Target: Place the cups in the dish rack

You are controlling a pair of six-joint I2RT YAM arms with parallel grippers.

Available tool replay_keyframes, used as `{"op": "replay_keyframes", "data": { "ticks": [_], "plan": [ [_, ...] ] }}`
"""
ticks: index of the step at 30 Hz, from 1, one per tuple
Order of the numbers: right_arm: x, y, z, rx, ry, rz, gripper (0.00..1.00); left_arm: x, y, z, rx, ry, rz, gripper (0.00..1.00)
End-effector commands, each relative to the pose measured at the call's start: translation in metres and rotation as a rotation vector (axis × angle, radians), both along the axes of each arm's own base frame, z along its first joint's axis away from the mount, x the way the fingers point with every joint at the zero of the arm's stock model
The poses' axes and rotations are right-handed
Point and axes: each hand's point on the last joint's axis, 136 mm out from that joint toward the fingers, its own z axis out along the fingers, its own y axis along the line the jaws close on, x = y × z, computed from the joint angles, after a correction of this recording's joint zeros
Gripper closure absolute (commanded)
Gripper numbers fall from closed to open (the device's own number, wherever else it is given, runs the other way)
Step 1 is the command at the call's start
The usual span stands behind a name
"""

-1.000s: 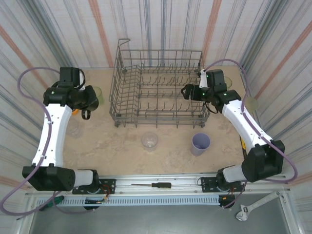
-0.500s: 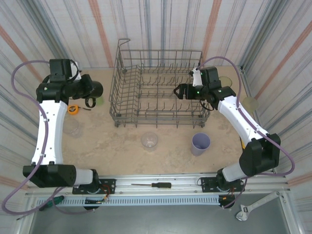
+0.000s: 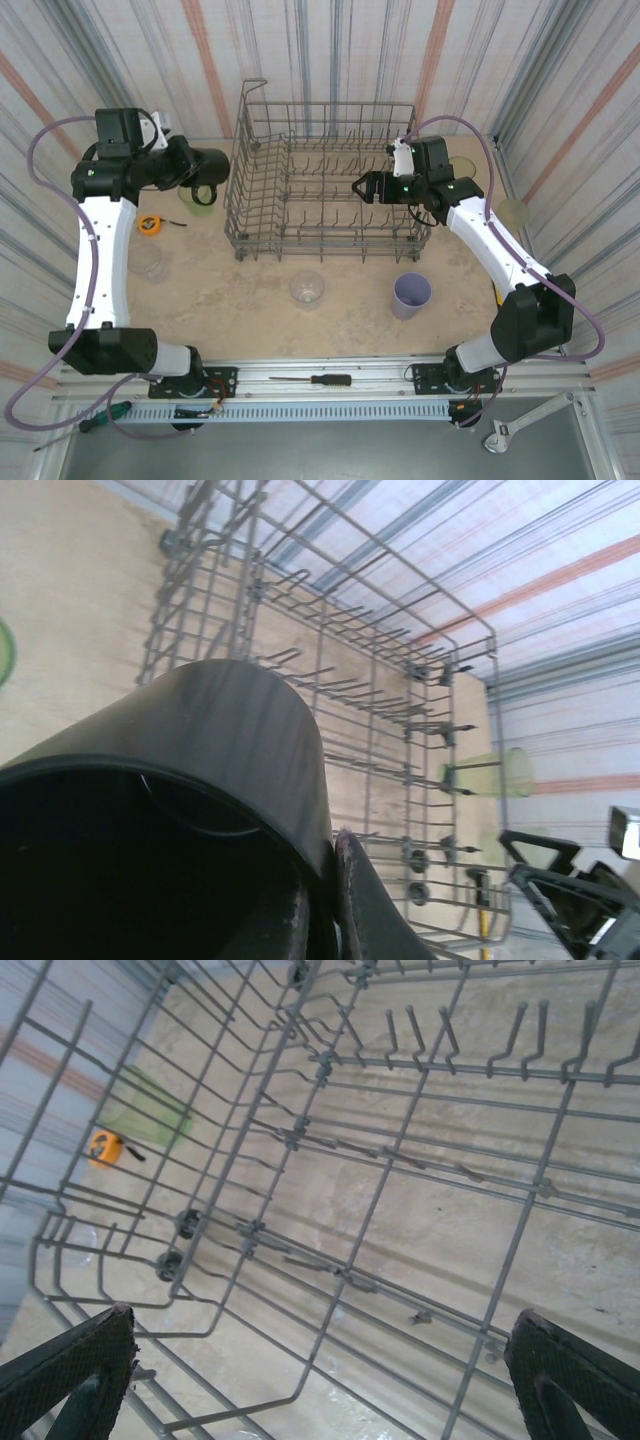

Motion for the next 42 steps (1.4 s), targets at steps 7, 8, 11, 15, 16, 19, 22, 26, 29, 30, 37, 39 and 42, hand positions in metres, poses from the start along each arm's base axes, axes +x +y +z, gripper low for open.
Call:
{"op": "replay_keyframes", "data": {
  "ticks": [7, 8, 11, 15, 16, 19, 22, 26, 29, 30, 37, 39, 42],
  "plan": [
    [-0.006, 0.011, 0.016, 0.084, -0.034, 0.041, 0.01, 0.02, -0.041, 0.054, -0.286, -0.156, -0.196, 1.0],
    [-0.007, 0.011, 0.018, 0.095, -0.043, 0.043, 0.01, 0.021, -0.044, 0.053, -0.298, -0.154, -0.211, 1.0],
    [-0.008, 0.013, 0.023, 0.136, -0.052, 0.052, 0.01, 0.024, -0.05, 0.05, -0.29, -0.159, -0.24, 1.0],
    [-0.009, 0.016, 0.029, 0.189, -0.049, 0.068, 0.01, 0.027, -0.058, 0.048, -0.314, -0.169, -0.286, 1.0],
    [-0.009, 0.017, 0.031, 0.205, -0.051, 0.071, 0.01, 0.027, -0.06, 0.048, -0.329, -0.176, -0.303, 1.0],
    [-0.007, 0.018, 0.035, 0.236, -0.055, 0.057, 0.01, 0.029, -0.067, 0.047, -0.355, -0.21, -0.36, 1.0],
    [-0.006, 0.021, 0.039, 0.267, -0.054, 0.065, 0.01, 0.033, -0.068, 0.044, -0.363, -0.248, -0.372, 1.0],
    [-0.005, 0.027, 0.048, 0.332, -0.067, 0.081, 0.01, 0.037, -0.078, 0.043, -0.406, -0.254, -0.436, 1.0],
    [-0.004, 0.033, 0.055, 0.391, -0.083, 0.097, 0.01, 0.038, -0.089, 0.041, -0.426, -0.247, -0.482, 1.0],
    [-0.004, 0.035, 0.057, 0.408, -0.089, 0.105, 0.01, 0.038, -0.091, 0.04, -0.426, -0.249, -0.489, 1.0],
    [-0.001, 0.051, 0.062, 0.453, -0.092, 0.148, 0.01, 0.035, -0.092, 0.032, -0.412, -0.271, -0.524, 1.0],
    [-0.001, 0.058, 0.065, 0.469, -0.091, 0.173, 0.01, 0.033, -0.096, 0.03, -0.423, -0.271, -0.56, 1.0],
    [0.002, 0.067, 0.067, 0.499, -0.088, 0.204, 0.01, 0.029, -0.101, 0.029, -0.438, -0.28, -0.61, 1.0]
  ]
}}
